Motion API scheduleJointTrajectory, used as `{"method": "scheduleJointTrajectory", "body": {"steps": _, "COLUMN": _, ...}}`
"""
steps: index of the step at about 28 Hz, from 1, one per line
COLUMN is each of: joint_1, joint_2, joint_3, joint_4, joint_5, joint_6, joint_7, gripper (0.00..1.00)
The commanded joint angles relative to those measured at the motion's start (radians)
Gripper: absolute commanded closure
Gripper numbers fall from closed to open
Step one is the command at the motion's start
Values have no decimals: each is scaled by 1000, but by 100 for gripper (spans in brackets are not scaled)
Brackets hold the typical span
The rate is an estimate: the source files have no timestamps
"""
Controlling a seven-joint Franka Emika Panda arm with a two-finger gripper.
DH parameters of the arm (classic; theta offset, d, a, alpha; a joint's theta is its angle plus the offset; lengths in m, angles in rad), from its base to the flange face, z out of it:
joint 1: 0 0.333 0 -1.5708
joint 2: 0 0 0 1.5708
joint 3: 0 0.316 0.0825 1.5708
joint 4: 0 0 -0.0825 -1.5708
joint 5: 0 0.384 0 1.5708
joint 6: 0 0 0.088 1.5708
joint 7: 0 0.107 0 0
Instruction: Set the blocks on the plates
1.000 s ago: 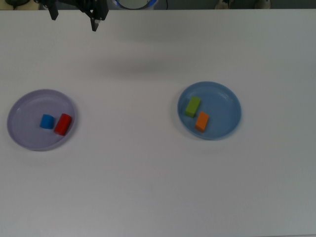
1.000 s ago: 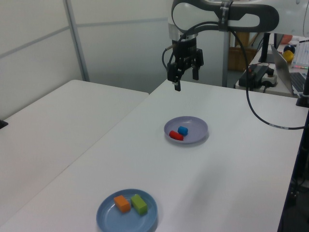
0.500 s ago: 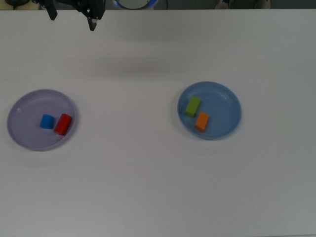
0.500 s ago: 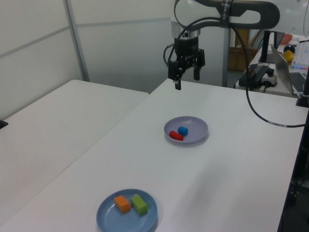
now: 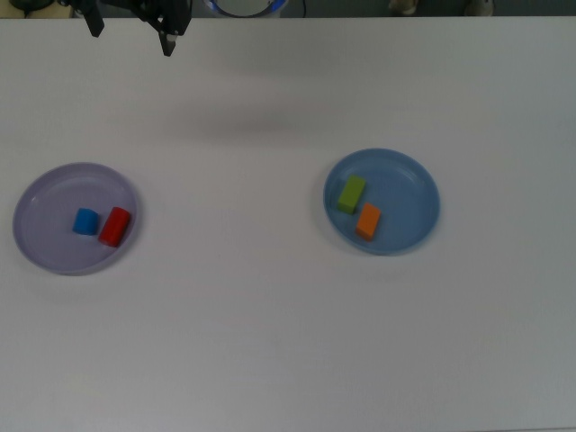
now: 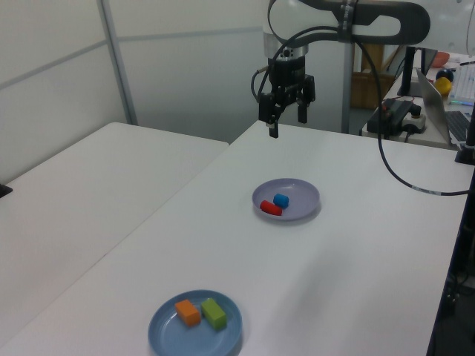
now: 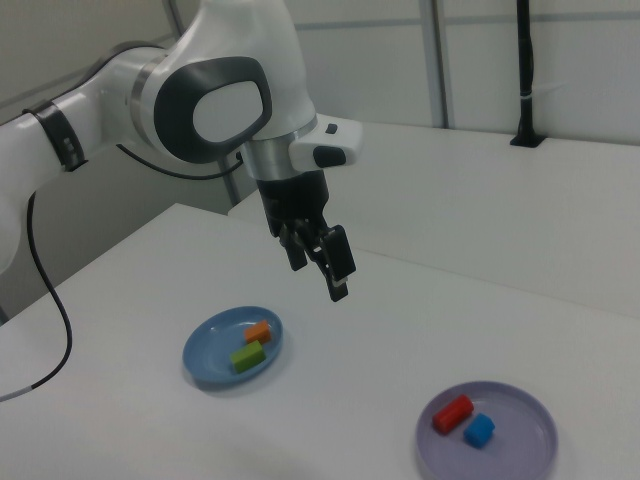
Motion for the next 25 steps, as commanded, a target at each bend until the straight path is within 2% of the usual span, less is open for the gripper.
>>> {"method": "scheduleJointTrajectory", "body": {"steps": 1, "joint_1": 2, "joint_2": -4, "joint_3": -6, "joint_4": 1, "joint_5": 26, "joint_6": 19, "joint_7": -16, "gripper": 0}}
{"method": "scheduleJointTrajectory", "body": {"steps": 7, "joint_1": 4, "joint_2": -4, "joint_3": 7, "joint_4": 1, "joint_5": 24, "joint_6": 17, "joint_7": -24, "gripper": 0}}
{"method": "scheduleJointTrajectory", "body": {"steps": 11, "joint_1": 13, "joint_2": -4, "joint_3": 11, "joint_4": 1, "joint_5": 30, "joint_6": 16, "joint_7": -107, "gripper": 0}}
{"method": "scheduleJointTrajectory", "body": {"steps": 18, "joint_1": 33, "joint_2": -4, "joint_3": 17, "joint_4": 1, "joint_5": 84, "joint_6": 12, "joint_7": -141, "gripper": 0}}
{"method": "scheduleJointTrajectory", "body": {"steps": 22, "joint_1": 33, "joint_2": -3, "joint_3": 27, "joint_4": 1, "joint_5": 134, "joint_6": 20, "joint_7": -144, "gripper": 0}}
{"method": "scheduleJointTrajectory", "body": {"steps": 25, "joint_1": 33, "joint_2": -1, "joint_3": 28, "joint_4": 1, "joint_5": 138, "joint_6": 20, "joint_7": -144, "gripper": 0}}
